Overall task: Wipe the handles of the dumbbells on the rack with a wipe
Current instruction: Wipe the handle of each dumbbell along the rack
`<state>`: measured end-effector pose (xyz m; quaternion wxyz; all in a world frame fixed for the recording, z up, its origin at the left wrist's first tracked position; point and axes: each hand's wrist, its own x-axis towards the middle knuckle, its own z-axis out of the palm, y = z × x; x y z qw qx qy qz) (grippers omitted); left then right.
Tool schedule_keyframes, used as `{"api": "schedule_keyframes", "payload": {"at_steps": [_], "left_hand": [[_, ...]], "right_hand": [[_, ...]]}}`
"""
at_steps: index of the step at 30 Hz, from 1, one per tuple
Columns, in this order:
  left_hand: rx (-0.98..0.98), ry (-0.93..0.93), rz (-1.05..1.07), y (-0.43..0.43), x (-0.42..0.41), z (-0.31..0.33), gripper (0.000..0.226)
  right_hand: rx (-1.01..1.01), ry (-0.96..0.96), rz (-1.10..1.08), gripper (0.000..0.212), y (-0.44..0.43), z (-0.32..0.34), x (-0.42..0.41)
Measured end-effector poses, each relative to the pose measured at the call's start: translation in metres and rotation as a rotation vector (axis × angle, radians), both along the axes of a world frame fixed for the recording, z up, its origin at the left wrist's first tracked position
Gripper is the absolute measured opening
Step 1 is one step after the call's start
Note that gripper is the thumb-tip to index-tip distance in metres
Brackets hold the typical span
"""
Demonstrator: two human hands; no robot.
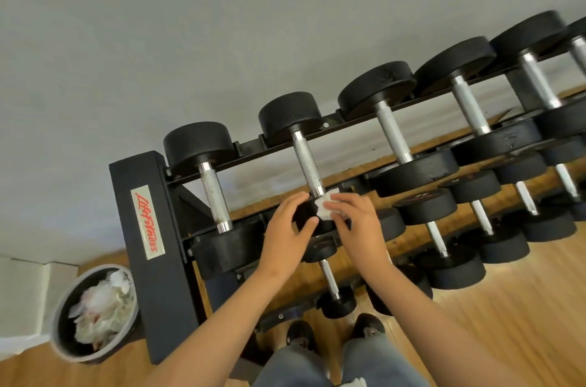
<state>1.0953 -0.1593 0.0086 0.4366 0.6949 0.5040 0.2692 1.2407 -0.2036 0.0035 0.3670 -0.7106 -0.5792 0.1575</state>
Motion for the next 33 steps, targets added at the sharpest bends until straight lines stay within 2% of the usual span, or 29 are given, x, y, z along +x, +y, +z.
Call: {"api": "schedule_keyframes", "payload": {"at_steps": [3,7,11,18,23,29,33], "left_hand": [[0.191,0.092,-0.089,-0.008,0.002,0.005,0.04],[0.243,0.099,-0.108,-0.011,0.012,0.001,0.033],[0.339,0.147,-0.142,-0.005,0.02,-0.004,0.028],[0.41,0.215,-0.185,-0.006,0.022,-0.009,0.024],[0.376,0.209,-0.237,0.009,0.013,-0.005,0.019],[0.277,0.104,-0.047,-0.001,0.018,-0.01,0.017],[0.181,0.045,-0.047,-0.012,0.014,-0.018,0.018]], "right_hand": [[-0.007,0.054,-0.032,0.031,-0.009,-0.001,-0.012],[-0.063,0.153,0.008,0.041,0.001,0.002,-0.005],[-0.098,0.057,0.074,0.038,0.0,0.006,0.005],[-0.158,-0.026,0.147,0.063,-0.006,-0.004,0.025],[-0.223,-0.015,0.199,0.068,0.001,0.003,0.028],[-0.239,-0.06,0.206,0.071,0.005,0.004,0.03],[-0.234,-0.073,0.21,0.072,0.003,0.003,0.028]]}}
